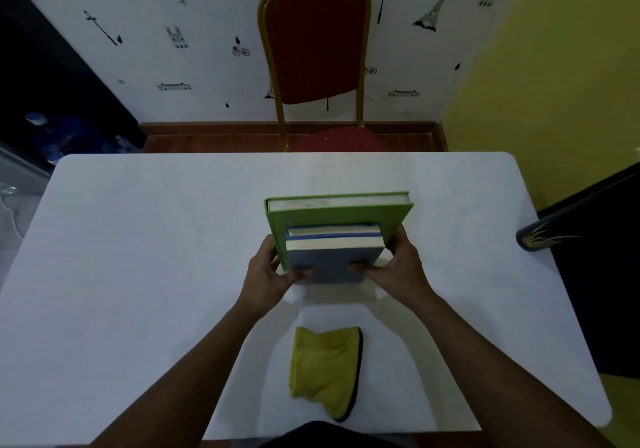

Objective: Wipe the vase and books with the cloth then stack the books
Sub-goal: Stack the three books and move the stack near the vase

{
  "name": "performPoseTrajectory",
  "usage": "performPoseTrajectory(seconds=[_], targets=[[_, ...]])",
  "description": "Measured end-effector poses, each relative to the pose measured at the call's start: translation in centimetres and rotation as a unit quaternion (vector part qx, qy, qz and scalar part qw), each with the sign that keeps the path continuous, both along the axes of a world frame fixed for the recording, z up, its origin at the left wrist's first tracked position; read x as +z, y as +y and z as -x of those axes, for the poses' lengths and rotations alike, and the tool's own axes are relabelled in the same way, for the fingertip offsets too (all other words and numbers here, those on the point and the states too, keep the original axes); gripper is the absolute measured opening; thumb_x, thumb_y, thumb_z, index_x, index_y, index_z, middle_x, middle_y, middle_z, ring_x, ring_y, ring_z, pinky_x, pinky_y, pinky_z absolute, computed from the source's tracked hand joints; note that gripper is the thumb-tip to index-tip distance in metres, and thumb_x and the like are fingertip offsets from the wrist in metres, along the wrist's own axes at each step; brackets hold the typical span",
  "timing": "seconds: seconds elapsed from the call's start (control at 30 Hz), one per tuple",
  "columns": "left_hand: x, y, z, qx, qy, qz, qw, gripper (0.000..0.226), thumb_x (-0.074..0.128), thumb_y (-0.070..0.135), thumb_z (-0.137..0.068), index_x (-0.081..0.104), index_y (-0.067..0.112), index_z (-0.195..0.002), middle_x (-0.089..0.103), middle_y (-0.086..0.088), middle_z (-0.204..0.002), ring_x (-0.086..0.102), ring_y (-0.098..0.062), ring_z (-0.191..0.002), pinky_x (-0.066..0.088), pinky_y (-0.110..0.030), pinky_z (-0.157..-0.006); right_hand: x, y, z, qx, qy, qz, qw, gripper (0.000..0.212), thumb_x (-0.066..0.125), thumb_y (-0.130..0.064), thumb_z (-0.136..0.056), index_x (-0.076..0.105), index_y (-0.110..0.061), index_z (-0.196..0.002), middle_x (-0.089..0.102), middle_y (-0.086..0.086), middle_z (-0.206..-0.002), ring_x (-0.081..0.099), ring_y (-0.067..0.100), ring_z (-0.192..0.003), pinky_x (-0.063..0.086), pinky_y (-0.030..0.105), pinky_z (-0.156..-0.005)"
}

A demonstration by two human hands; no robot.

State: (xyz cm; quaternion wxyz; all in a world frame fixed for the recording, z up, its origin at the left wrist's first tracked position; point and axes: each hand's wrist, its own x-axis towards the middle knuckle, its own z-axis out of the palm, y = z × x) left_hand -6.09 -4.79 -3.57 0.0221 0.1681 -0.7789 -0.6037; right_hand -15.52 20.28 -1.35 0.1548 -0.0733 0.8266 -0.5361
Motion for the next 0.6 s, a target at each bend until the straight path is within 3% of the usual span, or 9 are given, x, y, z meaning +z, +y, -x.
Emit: performPoseTrajectory(seconds=[0.23, 0.4, 0.47, 0.6], targets=[[0.2, 0.6, -0.5, 0.002, -0.012, 0.005, 1.000, 0.073, 0.088, 0.001, -0.073, 0.053, 0.036, -0.128, 0.067, 0.032, -0.119, 0.064, 0.000, -0.116, 0.057, -0.025, -0.098, -0.3, 0.3, -0.2, 0.015, 0.005, 0.027, 0.999, 0.084, 0.101, -0.023, -0.060, 0.049, -0.046, -0.122, 0.069, -0.024, -0.115, 0.066, -0.003, -0.112, 0.058, 0.018, -0.086], [1.9, 1.1, 0.1, 0.001, -0.025, 0.003, 1.000, 0.071, 0.089, 0.044, -0.066, 0.056, 0.032, -0.127, 0.068, 0.012, -0.125, 0.066, -0.011, -0.115, 0.054, -0.042, -0.096, 0.3, 1.1, 0.3, -0.010, 0.002, 0.058, 0.998, 0.074, 0.102, -0.033, -0.054, 0.056, -0.047, -0.110, 0.072, -0.016, -0.105, 0.072, 0.009, -0.101, 0.063, 0.032, -0.078], [3.0, 2.0, 0.9, -0.004, -0.028, -0.011, 1.000, 0.074, 0.090, 0.047, -0.066, 0.055, 0.026, -0.128, 0.068, 0.008, -0.124, 0.067, -0.013, -0.115, 0.060, -0.040, -0.089, 0.8, 2.0, 0.4, -0.033, -0.007, 0.084, 0.996, 0.064, 0.100, -0.034, -0.060, 0.059, -0.033, -0.110, 0.072, -0.011, -0.099, 0.071, 0.010, -0.091, 0.060, 0.028, -0.070], [4.6, 5.8, 3.8, -0.018, -0.055, -0.038, 0.998, 0.077, 0.088, 0.046, -0.075, 0.042, 0.029, -0.134, 0.069, 0.000, -0.119, 0.071, -0.014, -0.104, 0.065, -0.037, -0.079, 1.6, 4.5, 1.0, -0.111, -0.057, 0.137, 0.983, 0.053, 0.087, -0.032, -0.074, 0.064, -0.019, -0.120, 0.075, -0.004, -0.113, 0.074, 0.011, -0.098, 0.062, 0.027, -0.075]])
